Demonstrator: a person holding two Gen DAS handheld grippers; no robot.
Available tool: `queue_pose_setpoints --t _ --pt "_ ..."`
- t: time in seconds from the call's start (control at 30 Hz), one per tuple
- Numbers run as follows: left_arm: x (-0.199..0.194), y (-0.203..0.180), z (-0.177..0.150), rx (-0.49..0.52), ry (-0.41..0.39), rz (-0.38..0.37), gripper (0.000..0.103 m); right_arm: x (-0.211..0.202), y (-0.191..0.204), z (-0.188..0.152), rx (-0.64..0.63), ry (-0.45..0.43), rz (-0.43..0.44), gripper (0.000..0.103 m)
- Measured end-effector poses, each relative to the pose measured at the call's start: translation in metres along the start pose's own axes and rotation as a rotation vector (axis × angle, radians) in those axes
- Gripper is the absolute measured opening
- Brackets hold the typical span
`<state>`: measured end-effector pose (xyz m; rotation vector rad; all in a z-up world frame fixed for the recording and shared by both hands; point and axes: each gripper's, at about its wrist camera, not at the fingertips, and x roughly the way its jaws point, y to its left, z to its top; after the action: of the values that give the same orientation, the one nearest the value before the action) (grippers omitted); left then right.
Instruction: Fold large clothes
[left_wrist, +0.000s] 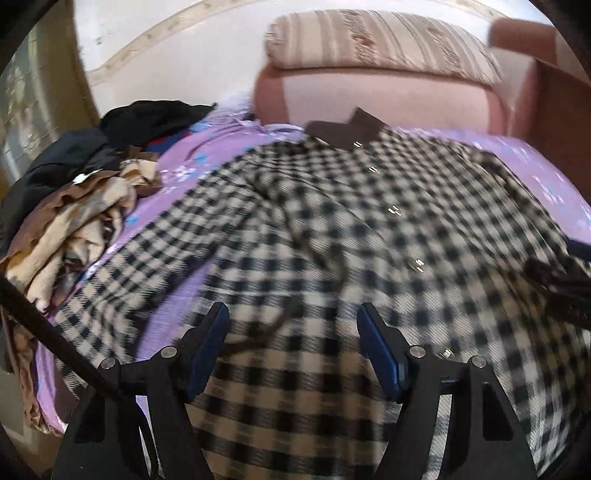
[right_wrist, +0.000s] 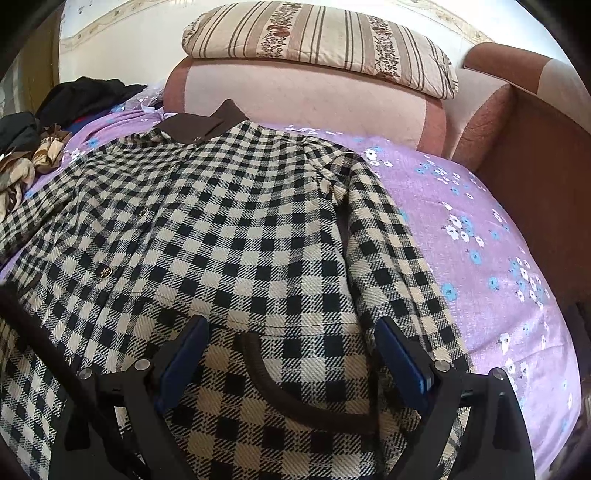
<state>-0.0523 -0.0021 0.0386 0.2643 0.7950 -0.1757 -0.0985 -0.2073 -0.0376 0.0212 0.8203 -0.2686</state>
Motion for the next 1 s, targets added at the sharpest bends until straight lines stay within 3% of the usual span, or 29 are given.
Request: queue_pose_setpoints --t 0.3,1.0 --pt "0.007 -0.011 -0.006 0.023 0.037 -0.034 0.071 0.003 0.007 -0.001 -0.018 0.007 0.006 0.094" --pt "0.023 -0.006 -0.006 -0.045 0.108 -0.060 0.071 0.010 0.006 -0.002 -0.005 0.026 0.007 0.094"
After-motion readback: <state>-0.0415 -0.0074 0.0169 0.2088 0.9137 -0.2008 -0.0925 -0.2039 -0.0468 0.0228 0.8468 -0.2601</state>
